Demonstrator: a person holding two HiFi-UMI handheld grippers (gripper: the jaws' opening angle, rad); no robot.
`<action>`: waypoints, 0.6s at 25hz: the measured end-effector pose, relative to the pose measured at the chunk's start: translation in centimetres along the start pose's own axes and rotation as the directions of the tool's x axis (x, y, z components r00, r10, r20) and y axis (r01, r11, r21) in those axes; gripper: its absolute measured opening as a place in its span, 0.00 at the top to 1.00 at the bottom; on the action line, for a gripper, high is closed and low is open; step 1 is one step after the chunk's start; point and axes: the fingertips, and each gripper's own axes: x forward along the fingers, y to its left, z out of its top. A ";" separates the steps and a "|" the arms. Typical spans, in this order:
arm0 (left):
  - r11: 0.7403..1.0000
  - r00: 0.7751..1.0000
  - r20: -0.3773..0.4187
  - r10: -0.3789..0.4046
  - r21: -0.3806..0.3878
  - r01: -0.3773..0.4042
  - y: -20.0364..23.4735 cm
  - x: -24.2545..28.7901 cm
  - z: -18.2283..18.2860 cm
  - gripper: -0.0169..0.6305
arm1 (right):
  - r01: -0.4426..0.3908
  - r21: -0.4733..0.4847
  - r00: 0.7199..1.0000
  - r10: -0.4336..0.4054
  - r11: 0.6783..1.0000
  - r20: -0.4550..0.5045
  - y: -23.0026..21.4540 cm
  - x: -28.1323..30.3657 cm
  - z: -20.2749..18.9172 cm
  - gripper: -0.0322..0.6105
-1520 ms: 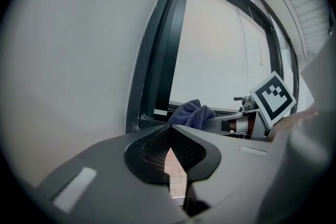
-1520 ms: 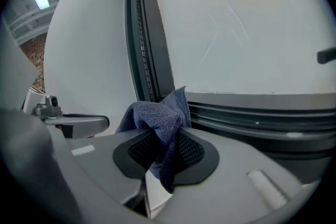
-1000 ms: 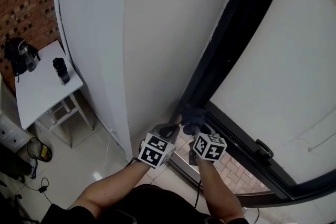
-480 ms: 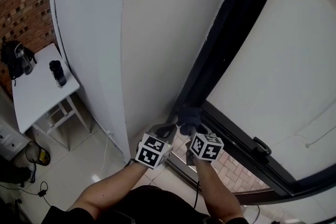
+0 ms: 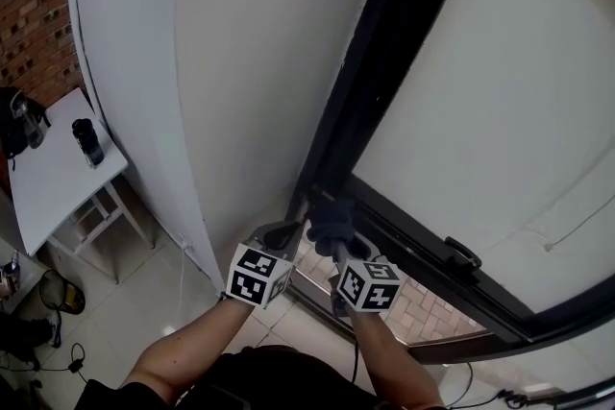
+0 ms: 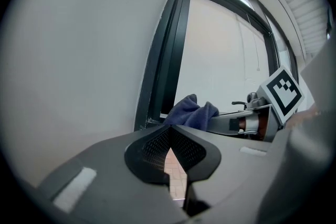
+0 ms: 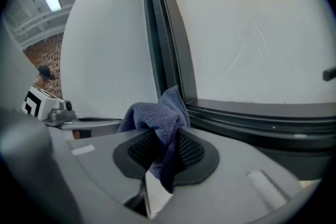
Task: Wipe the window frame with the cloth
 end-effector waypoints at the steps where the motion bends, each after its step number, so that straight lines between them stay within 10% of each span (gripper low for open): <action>1: 1.000 1.000 -0.005 0.000 -0.006 0.000 -0.2 -0.1 0.0 0.98 | 0.001 0.000 1.000 -0.001 1.000 0.005 -0.1 -0.7 0.1 0.84; 15: 0.990 0.989 -0.026 -0.144 0.000 0.145 -11.3 0.8 1.6 0.98 | 0.107 0.041 0.993 -0.109 0.993 0.051 -5.7 -12.8 0.4 0.84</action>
